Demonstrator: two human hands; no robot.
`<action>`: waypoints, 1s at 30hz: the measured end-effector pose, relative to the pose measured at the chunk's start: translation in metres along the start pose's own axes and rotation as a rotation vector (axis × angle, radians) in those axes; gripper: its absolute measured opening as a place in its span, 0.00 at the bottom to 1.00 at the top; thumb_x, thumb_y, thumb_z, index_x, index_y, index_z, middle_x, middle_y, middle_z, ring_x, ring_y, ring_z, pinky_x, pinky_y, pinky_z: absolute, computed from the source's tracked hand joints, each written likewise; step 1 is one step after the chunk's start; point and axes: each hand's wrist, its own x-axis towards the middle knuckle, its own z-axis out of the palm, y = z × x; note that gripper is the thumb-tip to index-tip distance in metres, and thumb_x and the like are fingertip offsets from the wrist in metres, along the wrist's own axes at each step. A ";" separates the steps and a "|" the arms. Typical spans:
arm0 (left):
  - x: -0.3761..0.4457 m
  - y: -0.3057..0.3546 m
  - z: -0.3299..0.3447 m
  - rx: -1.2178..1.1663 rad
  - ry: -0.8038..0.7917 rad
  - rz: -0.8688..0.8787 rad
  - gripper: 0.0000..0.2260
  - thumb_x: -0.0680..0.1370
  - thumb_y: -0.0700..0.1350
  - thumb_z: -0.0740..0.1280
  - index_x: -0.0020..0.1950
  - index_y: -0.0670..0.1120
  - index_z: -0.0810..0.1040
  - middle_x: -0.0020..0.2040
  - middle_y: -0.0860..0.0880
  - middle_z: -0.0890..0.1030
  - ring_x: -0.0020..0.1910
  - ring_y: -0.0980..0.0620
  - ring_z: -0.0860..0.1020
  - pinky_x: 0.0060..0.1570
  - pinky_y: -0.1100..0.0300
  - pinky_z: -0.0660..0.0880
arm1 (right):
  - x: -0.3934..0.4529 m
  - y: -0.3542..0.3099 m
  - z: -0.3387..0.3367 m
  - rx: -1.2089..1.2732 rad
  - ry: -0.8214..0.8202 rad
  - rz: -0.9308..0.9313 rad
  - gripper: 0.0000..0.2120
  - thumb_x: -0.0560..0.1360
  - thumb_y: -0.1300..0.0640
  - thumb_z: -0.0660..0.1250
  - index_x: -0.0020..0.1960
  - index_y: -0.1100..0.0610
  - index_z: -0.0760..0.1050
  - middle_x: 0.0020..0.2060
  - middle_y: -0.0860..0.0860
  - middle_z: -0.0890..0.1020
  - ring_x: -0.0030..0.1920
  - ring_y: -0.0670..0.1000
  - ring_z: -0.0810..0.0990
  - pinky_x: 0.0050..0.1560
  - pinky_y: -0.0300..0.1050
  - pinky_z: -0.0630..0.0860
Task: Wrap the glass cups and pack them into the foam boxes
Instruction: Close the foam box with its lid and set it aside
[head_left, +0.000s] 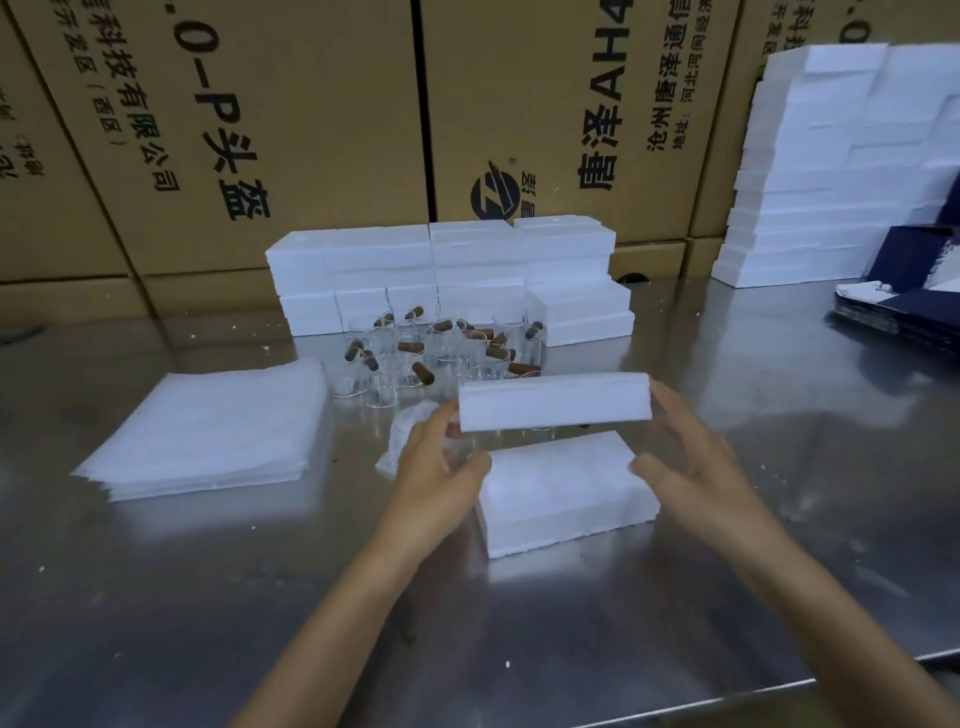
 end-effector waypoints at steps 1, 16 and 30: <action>0.011 0.003 -0.001 -0.003 0.010 0.028 0.23 0.80 0.41 0.66 0.61 0.70 0.70 0.59 0.55 0.75 0.50 0.62 0.77 0.48 0.64 0.76 | 0.011 -0.003 0.001 0.030 -0.010 -0.003 0.36 0.75 0.60 0.64 0.73 0.30 0.58 0.66 0.41 0.72 0.71 0.49 0.65 0.67 0.56 0.71; 0.094 -0.031 -0.046 0.472 -0.142 -0.036 0.35 0.71 0.57 0.77 0.74 0.54 0.67 0.68 0.56 0.71 0.64 0.57 0.69 0.59 0.60 0.68 | 0.108 0.018 0.033 -0.127 -0.088 0.204 0.23 0.79 0.50 0.62 0.74 0.46 0.67 0.73 0.53 0.68 0.77 0.54 0.58 0.75 0.56 0.60; 0.051 -0.017 -0.057 0.303 0.173 0.151 0.25 0.71 0.51 0.79 0.67 0.56 0.78 0.59 0.61 0.77 0.58 0.57 0.75 0.50 0.73 0.72 | -0.017 0.033 0.014 -0.107 -0.229 -0.137 0.35 0.58 0.25 0.70 0.62 0.36 0.74 0.61 0.28 0.68 0.67 0.31 0.61 0.60 0.25 0.61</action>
